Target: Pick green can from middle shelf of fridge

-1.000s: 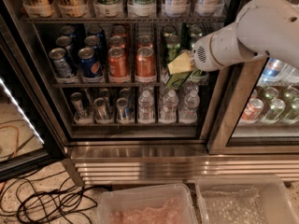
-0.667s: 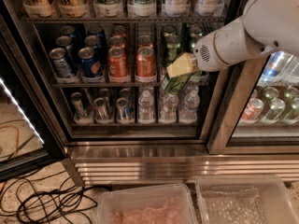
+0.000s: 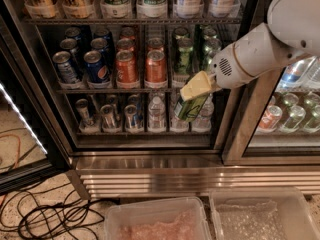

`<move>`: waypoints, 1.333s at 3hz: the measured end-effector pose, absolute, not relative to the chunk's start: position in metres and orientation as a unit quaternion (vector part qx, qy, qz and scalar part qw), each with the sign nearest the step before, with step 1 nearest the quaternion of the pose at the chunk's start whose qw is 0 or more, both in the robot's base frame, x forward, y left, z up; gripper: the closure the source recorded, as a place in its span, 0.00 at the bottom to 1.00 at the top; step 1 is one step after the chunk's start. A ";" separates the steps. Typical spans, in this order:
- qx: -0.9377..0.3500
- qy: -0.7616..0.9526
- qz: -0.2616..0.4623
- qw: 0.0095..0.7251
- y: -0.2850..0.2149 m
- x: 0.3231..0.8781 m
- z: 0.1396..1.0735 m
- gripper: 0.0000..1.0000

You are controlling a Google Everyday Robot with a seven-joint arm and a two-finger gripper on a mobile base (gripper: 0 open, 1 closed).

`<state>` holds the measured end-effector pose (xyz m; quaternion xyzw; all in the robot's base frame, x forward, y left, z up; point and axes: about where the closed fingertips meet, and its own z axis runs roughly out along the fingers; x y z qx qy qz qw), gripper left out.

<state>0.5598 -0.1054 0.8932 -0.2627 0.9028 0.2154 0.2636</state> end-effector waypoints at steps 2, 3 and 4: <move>-0.282 0.893 0.297 0.187 -0.039 0.519 0.841 1.00; -0.299 0.882 0.330 0.155 -0.006 0.501 0.823 1.00; -0.306 0.876 0.351 0.125 0.007 0.479 0.813 1.00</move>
Offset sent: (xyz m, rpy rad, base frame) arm -0.0698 0.1134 -0.0819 0.1714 0.2766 0.2094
